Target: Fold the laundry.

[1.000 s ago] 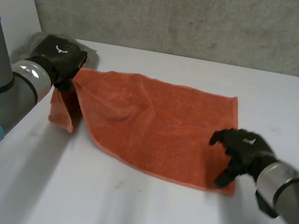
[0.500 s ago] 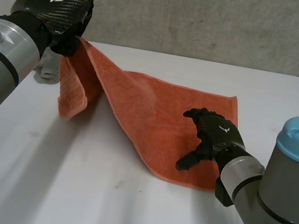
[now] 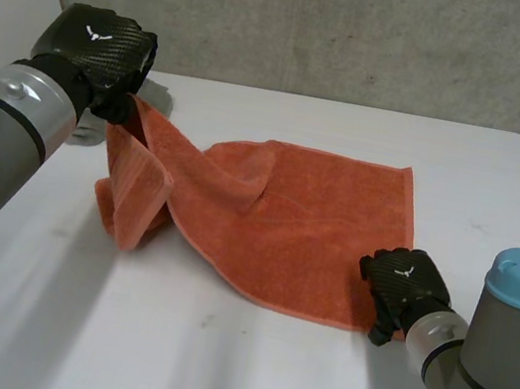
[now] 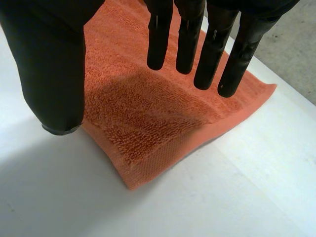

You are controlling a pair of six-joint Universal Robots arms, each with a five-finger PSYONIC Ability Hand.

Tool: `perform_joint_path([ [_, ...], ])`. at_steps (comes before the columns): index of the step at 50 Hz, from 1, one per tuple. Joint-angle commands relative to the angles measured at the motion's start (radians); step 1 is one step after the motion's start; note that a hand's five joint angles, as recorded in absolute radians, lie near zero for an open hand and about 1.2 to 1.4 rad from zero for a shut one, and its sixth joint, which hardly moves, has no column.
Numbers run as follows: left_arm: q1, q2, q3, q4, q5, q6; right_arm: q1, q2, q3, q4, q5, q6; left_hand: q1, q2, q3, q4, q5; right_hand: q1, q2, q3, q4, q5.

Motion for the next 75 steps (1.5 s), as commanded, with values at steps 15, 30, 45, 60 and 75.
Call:
perform_joint_path([
  [15,0.002,-0.015,-0.002,0.008,0.001,-0.001,-0.022,0.088,-0.027,-0.036,-0.009,-0.015,0.253,0.201,0.204,0.198,0.245,0.301,0.229,0.227,0.227,0.243],
  [30,0.004,-0.018,-0.007,0.012,0.001,-0.001,-0.030,0.141,-0.090,-0.051,-0.008,-0.049,0.253,0.201,0.204,0.198,0.245,0.387,0.315,0.313,0.312,0.328],
  [45,0.004,-0.018,-0.007,0.012,0.001,-0.001,-0.033,0.185,-0.187,-0.039,-0.006,-0.053,0.253,0.201,0.204,0.198,0.245,0.433,0.362,0.360,0.359,0.375],
  [60,0.050,-0.026,-0.044,0.011,0.006,0.009,-0.093,0.052,-0.254,0.050,0.002,-0.109,0.253,0.201,0.204,0.198,0.245,0.973,0.901,0.899,0.899,0.914],
  [75,0.102,-0.021,-0.189,-0.063,0.011,0.050,-0.268,-0.274,-0.524,0.717,-0.004,-0.351,0.253,0.201,0.204,0.198,0.245,0.973,0.901,0.899,0.899,0.914],
])
